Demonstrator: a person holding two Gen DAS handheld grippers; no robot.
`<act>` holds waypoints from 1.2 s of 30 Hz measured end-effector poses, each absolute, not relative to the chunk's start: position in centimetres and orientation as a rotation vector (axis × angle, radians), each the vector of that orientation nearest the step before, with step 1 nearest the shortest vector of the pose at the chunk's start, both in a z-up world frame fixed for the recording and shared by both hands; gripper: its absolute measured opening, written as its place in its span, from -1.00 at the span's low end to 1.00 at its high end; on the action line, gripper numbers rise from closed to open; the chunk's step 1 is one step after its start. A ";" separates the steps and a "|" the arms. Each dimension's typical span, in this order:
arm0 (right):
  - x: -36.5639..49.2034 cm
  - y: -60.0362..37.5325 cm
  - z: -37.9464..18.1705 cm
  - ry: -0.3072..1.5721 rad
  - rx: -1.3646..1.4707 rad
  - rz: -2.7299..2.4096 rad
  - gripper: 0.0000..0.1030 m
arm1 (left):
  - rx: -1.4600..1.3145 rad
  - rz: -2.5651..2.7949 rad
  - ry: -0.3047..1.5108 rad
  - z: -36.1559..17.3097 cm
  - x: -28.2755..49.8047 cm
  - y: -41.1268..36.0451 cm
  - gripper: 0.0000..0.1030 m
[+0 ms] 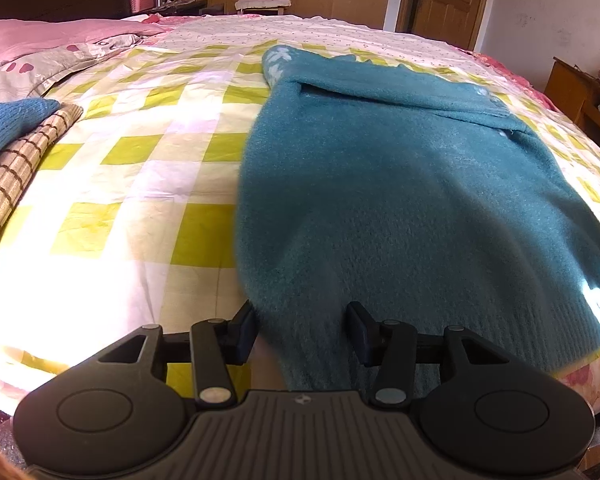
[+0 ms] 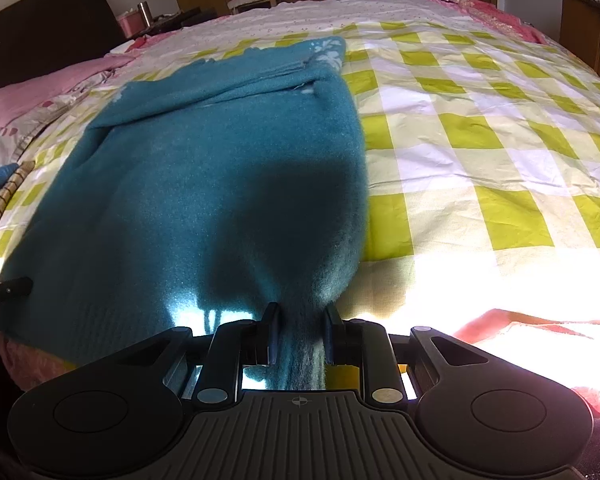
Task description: Fold small clothes
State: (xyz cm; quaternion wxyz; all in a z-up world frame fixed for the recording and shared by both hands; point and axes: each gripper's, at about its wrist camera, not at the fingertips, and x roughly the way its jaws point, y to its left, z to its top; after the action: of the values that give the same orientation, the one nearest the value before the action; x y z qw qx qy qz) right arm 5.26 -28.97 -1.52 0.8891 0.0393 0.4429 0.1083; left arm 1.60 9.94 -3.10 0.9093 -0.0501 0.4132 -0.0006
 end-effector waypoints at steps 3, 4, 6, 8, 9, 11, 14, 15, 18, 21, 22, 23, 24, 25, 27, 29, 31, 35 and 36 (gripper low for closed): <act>5.5 -29.2 -1.8 0.929 0.094 0.245 -0.52 | -0.095 0.004 0.866 -3.2 2.0 9.8 0.23; 5.6 -29.2 -1.8 0.930 0.094 0.250 -0.52 | -0.083 0.015 0.861 -3.3 2.1 9.6 0.32; 5.7 -29.1 -1.9 0.932 0.085 0.259 -0.52 | -0.064 0.025 0.858 -3.4 2.3 9.3 0.37; 5.7 -29.3 -1.9 0.929 0.098 0.261 -0.52 | -0.059 0.023 0.859 -3.3 2.4 9.2 0.27; 5.7 -29.4 -1.9 0.928 0.112 0.264 -0.52 | -0.066 0.013 0.862 -3.2 2.3 9.2 0.19; 5.7 -29.9 -2.0 0.924 0.153 0.268 -0.57 | -0.094 0.003 0.867 -2.9 2.3 9.4 -0.21; 5.8 -30.8 -1.9 0.918 0.233 0.286 -0.70 | -0.126 0.003 0.863 -2.2 2.4 9.7 -0.55; 5.8 -31.3 -1.7 0.913 0.277 0.297 -0.72 | -0.153 -0.010 0.862 -1.9 2.5 10.0 -0.59; 5.9 -32.6 -0.8 0.880 0.412 0.336 -0.77 | -0.244 -0.049 0.851 -0.9 3.1 10.7 -0.67; 6.6 -33.6 0.7 0.817 0.538 0.390 -0.79 | -0.346 -0.091 0.813 0.4 3.9 11.5 -0.68; 6.9 -33.7 1.1 0.799 0.570 0.402 -0.79 | -0.375 -0.101 0.799 0.8 4.2 11.6 -0.68; 7.4 -33.8 1.6 0.782 0.599 0.416 -0.79 | -0.401 -0.111 0.785 1.2 4.6 11.8 -0.68; 8.1 -33.7 2.2 0.762 0.626 0.433 -0.79 | -0.429 -0.126 0.766 1.8 5.0 11.9 -0.68; 8.7 -33.6 2.7 0.746 0.646 0.448 -0.79 | -0.452 -0.142 0.747 2.3 5.6 12.0 -0.68; 10.3 -33.4 3.8 0.708 0.690 0.474 -0.79 | -0.496 -0.168 0.711 3.2 6.8 12.2 -0.68; 12.0 -33.3 4.7 0.670 0.740 0.494 -0.79 | -0.544 -0.190 0.669 4.3 8.5 12.5 -0.68; 14.2 -33.3 5.6 0.633 0.787 0.499 -0.79 | -0.574 -0.205 0.624 5.4 10.4 12.8 -0.68; 19.1 -33.4 6.7 0.586 0.846 0.458 -0.79 | -0.577 -0.189 0.543 7.0 15.1 13.5 -0.68; 20.5 -33.4 6.8 0.580 0.865 0.443 -0.79 | -0.577 -0.176 0.531 7.2 16.4 13.8 -0.68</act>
State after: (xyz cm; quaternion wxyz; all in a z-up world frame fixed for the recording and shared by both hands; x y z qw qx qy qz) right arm 20.55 -33.42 6.78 0.8441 0.4099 0.2745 0.2101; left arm 16.40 13.75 7.17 0.9204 -0.2807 0.2583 -0.0857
